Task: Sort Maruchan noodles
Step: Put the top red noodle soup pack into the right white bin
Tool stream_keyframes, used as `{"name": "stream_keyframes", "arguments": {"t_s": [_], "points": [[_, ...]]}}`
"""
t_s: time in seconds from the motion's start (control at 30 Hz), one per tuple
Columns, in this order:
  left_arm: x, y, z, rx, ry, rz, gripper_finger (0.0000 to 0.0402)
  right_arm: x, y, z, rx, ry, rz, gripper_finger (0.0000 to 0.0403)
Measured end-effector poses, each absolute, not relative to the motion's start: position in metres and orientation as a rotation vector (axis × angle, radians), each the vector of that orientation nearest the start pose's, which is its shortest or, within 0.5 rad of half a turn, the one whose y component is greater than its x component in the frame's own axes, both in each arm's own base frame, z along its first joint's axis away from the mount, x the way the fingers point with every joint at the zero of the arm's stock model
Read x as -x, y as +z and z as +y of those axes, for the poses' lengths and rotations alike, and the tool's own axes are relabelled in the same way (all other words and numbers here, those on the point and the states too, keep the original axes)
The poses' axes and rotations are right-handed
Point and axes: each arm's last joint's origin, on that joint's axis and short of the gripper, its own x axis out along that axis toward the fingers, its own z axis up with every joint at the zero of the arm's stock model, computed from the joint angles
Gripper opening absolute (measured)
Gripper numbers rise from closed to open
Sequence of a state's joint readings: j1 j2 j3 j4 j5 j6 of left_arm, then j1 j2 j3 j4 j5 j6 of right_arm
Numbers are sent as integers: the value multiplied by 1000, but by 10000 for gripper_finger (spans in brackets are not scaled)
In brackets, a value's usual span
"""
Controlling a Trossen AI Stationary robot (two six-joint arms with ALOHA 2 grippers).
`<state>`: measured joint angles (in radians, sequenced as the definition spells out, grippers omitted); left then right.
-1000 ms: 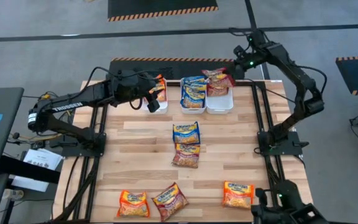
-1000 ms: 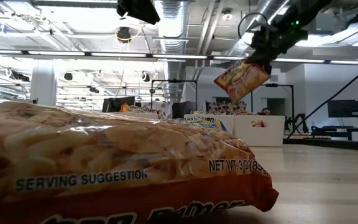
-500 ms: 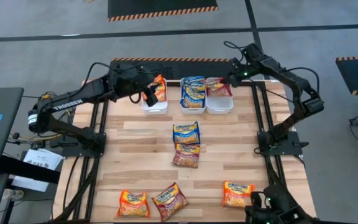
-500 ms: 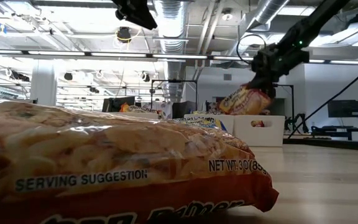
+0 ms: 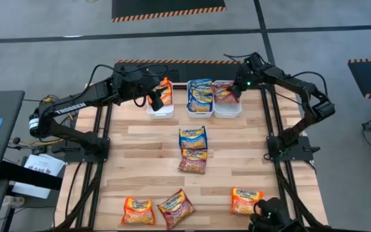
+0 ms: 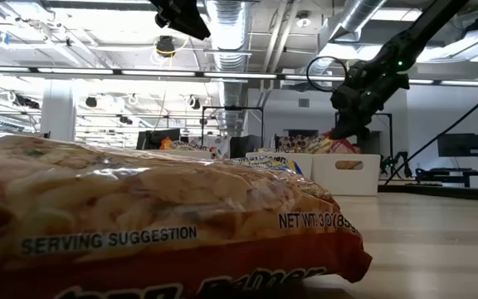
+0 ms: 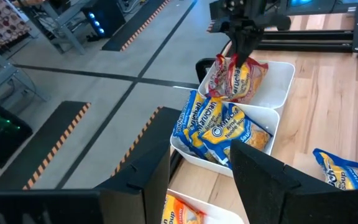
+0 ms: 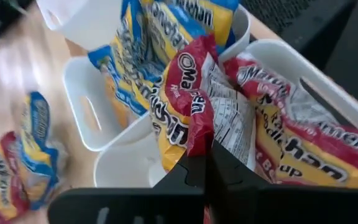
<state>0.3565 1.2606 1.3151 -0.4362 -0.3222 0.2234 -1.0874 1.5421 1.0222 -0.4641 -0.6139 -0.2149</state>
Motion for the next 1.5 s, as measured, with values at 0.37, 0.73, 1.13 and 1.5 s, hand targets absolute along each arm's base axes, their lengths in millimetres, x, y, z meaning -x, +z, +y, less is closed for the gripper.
{"name": "stream_keyframes", "arguments": {"t_s": [0.37, 0.73, 1.13, 1.5], "points": [[-249, 393, 102, -202, 622, 461, 159, -167, 215, -257, -448, -503, 819, 47], [-249, 393, 102, -179, 627, 455, 159, -176, 222, -250, -322, -603, 985, 124], [-249, 391, 101, -163, 592, 459, 156, -175, 250, -256, -319, -652, 1033, 182], [-248, 388, 101, -107, 600, 476, 155, -165, 276, -262, -361, -682, 1045, 182]]}}
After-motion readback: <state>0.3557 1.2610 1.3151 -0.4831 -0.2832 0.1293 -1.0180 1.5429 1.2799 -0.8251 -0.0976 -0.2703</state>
